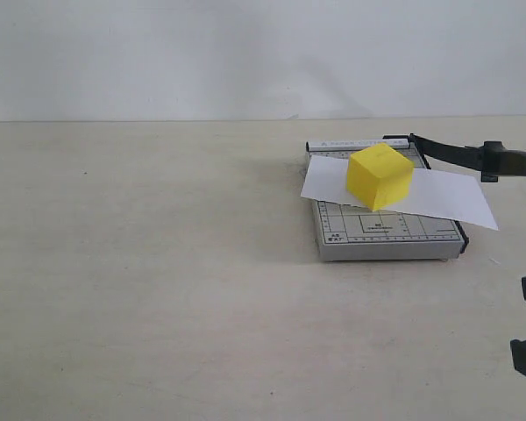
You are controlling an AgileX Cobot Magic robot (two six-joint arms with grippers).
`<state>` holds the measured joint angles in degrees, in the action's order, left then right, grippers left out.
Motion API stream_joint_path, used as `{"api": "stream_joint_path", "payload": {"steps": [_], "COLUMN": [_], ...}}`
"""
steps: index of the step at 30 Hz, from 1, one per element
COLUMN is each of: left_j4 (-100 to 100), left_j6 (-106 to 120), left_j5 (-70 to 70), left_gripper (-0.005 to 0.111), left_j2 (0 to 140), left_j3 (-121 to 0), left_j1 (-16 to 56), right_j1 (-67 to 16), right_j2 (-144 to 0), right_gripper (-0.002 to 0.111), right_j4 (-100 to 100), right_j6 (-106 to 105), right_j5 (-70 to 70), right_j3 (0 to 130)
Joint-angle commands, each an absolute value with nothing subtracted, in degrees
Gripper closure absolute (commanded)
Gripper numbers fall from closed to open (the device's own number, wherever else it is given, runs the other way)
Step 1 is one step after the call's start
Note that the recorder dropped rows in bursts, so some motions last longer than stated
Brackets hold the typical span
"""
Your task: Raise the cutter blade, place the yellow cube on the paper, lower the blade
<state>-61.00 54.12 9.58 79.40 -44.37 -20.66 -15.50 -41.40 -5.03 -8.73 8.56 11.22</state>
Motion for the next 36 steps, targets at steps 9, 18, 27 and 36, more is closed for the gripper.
{"api": "stream_joint_path", "payload": {"steps": [9, 18, 27, 36], "left_j4": [-62.87, -63.27, -63.11, -55.88], "left_j6": [59.84, 61.47, 61.47, 61.47], "left_j5": [4.74, 5.47, 20.60, 19.27], "left_gripper": [0.102, 0.102, 0.102, 0.102], "left_j2": [43.01, 20.05, 13.73, 8.10], "left_j3": [-32.21, -28.14, -10.68, -4.74], "left_j1": [-12.49, -10.70, -10.70, -10.81], "right_j1": [-15.39, -15.39, -15.39, -15.39], "right_j2": [-41.20, -41.20, -41.20, -41.20], "right_gripper": [0.108, 0.108, 0.108, 0.108], "right_j4": [-5.22, -5.41, -5.41, -5.41], "right_j6": [-8.90, -8.90, -8.90, -8.90], "right_j5": [7.82, 8.14, 8.37, 8.37], "right_j3": [11.61, 11.61, 11.61, 11.61]}}
